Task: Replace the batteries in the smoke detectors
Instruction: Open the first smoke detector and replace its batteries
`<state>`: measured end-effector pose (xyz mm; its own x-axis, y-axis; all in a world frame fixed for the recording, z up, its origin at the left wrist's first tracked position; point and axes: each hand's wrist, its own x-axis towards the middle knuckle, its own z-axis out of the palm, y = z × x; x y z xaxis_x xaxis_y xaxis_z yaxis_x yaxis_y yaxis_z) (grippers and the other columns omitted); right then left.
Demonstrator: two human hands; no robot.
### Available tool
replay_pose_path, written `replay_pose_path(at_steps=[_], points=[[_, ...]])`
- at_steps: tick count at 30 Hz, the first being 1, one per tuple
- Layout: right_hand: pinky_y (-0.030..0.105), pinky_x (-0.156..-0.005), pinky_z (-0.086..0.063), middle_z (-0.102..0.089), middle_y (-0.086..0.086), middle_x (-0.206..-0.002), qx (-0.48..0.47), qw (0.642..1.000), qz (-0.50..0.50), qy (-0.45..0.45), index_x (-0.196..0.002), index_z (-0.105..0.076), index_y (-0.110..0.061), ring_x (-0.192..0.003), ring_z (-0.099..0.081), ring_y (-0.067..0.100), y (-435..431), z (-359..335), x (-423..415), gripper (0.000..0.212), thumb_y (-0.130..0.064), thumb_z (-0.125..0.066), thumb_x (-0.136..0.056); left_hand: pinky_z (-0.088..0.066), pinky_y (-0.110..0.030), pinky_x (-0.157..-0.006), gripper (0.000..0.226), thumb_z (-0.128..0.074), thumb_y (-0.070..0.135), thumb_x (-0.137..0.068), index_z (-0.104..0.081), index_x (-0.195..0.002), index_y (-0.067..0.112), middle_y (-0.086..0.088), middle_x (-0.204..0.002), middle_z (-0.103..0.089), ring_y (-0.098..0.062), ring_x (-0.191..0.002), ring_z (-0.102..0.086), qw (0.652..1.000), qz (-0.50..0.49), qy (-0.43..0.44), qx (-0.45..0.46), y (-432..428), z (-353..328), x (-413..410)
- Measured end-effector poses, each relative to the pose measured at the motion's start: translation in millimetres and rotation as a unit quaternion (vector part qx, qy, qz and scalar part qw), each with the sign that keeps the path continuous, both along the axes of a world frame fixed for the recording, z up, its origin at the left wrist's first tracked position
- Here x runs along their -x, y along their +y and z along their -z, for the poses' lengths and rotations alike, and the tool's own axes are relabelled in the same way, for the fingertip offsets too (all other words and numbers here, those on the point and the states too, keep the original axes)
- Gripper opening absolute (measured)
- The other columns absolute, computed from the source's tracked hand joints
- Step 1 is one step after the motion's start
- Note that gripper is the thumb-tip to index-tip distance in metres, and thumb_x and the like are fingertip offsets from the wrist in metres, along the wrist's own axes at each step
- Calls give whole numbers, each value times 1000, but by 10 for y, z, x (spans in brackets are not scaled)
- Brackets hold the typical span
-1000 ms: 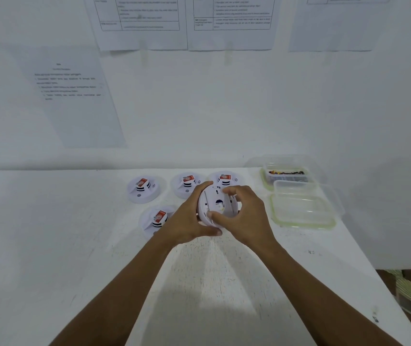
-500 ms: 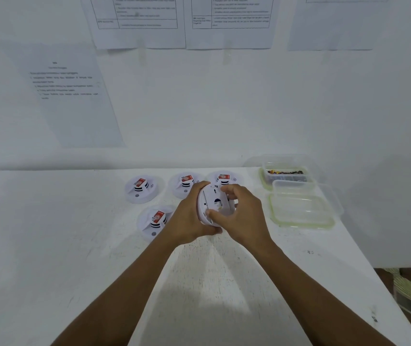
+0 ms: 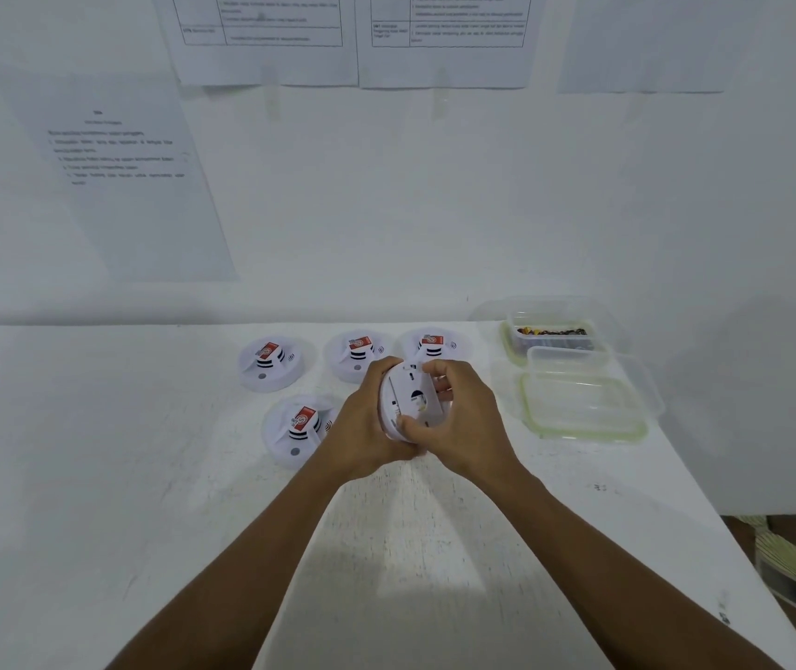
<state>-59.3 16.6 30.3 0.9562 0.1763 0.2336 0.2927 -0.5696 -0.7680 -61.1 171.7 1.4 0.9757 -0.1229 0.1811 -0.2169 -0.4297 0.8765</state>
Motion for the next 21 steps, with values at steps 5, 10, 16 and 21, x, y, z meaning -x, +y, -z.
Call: replay_pose_path(at_steps=[5,10,16,21], points=[[33,-101,-48,-56,-4,-134,-3,1000,14,-7,-137,-48,-20,-117,-55,14,48,51,-9,73,-38,-81,-75,-47,-8,-84,97,-89,24,-65,-26,-139,32,22,-126,-47,3,-111,-52,1000,0,17,12,1,-30,-44],[14,-87,-46,-53,-13,-119,-31,999,7,6,-126,-51,-23,-105,-53,7,44,54,-2,67,-32,-86,-70,-45,-3,-79,93,-88,20,-66,-27,-133,39,22,-124,-47,-1,-111,-53,1000,16,23,-1,52,-22,-38],[4,-73,-39,-52,-15,-111,-15,999,-30,5,-112,-49,-30,-97,-52,3,-9,8,-29,59,-29,-87,-68,-42,-3,-79,79,-81,37,-57,-32,-118,47,32,-116,-44,6,-107,-51,1000,8,23,5,41,-56,12],[5,-76,-40,-52,-13,-111,8,999,-45,-3,-110,-46,-32,-94,-51,-1,31,76,-50,60,-32,-87,-67,-45,-3,-80,85,-88,28,-59,-34,-123,45,26,-118,-50,10,-109,-52,1000,16,9,7,101,-4,19]])
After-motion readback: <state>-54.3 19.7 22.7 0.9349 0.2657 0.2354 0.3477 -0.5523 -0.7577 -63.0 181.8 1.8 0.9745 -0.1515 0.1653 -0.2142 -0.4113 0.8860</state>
